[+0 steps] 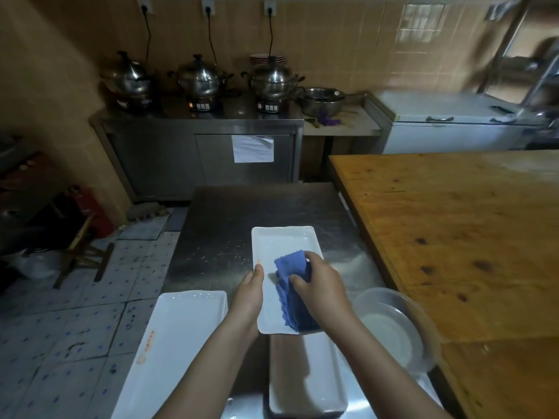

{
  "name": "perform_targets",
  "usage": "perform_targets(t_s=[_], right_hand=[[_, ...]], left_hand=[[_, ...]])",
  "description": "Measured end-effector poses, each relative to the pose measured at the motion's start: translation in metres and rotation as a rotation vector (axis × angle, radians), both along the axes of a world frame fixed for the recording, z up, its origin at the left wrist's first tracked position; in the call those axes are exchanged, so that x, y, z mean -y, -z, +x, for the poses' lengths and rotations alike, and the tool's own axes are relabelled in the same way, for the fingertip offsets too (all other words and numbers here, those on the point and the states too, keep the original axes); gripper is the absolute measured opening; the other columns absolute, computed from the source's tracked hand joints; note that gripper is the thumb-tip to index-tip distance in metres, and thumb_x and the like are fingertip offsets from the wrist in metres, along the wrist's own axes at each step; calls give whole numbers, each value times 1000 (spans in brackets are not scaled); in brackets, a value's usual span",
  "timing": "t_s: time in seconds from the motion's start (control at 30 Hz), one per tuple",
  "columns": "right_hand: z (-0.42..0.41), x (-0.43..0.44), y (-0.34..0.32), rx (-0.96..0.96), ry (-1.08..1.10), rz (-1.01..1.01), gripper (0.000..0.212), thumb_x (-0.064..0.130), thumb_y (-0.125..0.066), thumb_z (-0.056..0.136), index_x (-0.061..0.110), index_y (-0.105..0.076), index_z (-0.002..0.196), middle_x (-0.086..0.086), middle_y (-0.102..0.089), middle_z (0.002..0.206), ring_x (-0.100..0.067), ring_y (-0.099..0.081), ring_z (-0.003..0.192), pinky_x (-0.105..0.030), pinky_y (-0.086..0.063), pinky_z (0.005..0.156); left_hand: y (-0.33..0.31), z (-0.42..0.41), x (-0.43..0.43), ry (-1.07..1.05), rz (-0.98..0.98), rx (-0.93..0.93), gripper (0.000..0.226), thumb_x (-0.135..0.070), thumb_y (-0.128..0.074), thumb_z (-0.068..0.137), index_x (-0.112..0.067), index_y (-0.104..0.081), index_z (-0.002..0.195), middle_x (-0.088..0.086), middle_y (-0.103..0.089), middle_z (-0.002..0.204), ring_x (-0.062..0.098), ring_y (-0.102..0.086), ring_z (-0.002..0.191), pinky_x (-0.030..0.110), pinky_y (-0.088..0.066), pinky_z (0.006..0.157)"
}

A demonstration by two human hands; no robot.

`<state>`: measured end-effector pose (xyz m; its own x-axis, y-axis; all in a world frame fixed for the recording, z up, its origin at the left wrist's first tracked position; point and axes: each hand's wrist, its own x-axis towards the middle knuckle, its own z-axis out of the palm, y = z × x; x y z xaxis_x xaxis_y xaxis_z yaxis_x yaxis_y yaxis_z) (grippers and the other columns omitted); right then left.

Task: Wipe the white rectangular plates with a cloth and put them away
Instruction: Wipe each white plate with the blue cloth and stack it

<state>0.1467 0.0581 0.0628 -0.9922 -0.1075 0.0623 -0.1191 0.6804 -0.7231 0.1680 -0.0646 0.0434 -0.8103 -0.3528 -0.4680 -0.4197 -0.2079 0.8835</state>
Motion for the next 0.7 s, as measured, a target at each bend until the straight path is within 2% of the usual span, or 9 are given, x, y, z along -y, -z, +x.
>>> perform_targets(t_s=[0.1, 0.17, 0.23, 0.3, 0.37, 0.5, 0.57, 0.7], right_hand=[[22, 2, 3, -147, 31, 192, 43, 31, -49, 96, 19, -38, 136, -1, -47, 135, -14, -47, 118, -20, -37, 95], [34, -1, 6, -149, 4, 278, 54, 35, -40, 99, 19, -21, 146, -4, -28, 152, -18, -34, 135, -26, -29, 109], [43, -8, 7, -164, -118, 455, 60, 34, -38, 99, 17, -11, 150, -2, -10, 159, -22, -16, 144, -34, -17, 116], [51, -11, 9, -159, -269, 540, 58, 32, -36, 100, 16, -12, 151, -1, -9, 159, -20, -8, 146, -37, -6, 118], [60, -10, 11, -148, -348, 531, 56, 34, -26, 101, 16, -10, 151, -1, -6, 160, -17, -1, 147, -36, 1, 117], [61, -1, 13, -166, -421, 481, 55, 40, -14, 102, 23, 1, 152, 7, 7, 160, -11, 12, 146, -35, 12, 114], [51, -1, 11, -222, -436, 505, 55, 41, -13, 101, 26, 1, 152, 9, 8, 160, -9, 14, 145, -37, 13, 114], [24, -16, 4, -242, -308, 655, 55, 42, -9, 100, 25, 1, 152, 7, 5, 160, -12, 11, 146, -45, 15, 113]], left_hand=[[-6, 20, -3, 6, 59, -12, 33, -48, -34, 97, -27, -56, 108, 6, -68, 95, 28, -66, 85, 41, -55, 80], [-9, 32, -6, 23, 93, -6, 31, -49, -34, 97, -28, -57, 102, 4, -68, 94, 26, -66, 84, 36, -55, 75], [-13, 43, -7, 29, 127, -17, 30, -49, -34, 97, -29, -58, 96, 3, -68, 93, 25, -67, 83, 34, -56, 71], [-17, 50, -7, 29, 125, -34, 31, -48, -34, 97, -29, -58, 93, 3, -67, 91, 24, -66, 81, 33, -56, 68], [-23, 57, -10, 29, 109, -42, 33, -47, -33, 98, -27, -58, 89, 1, -66, 86, 22, -65, 77, 28, -54, 59], [-30, 64, -19, 33, 32, -60, 33, -49, -28, 98, -29, -55, 101, -5, -62, 82, 13, -62, 71, 18, -47, 45], [-34, 66, -22, 39, -40, -62, 37, -51, -25, 98, -29, -54, 106, -8, -59, 78, 8, -59, 68, 16, -44, 42], [-33, 67, -24, -1, -41, -73, 37, -51, -30, 97, -27, -58, 102, -5, -65, 80, 13, -64, 69, 18, -44, 47]])
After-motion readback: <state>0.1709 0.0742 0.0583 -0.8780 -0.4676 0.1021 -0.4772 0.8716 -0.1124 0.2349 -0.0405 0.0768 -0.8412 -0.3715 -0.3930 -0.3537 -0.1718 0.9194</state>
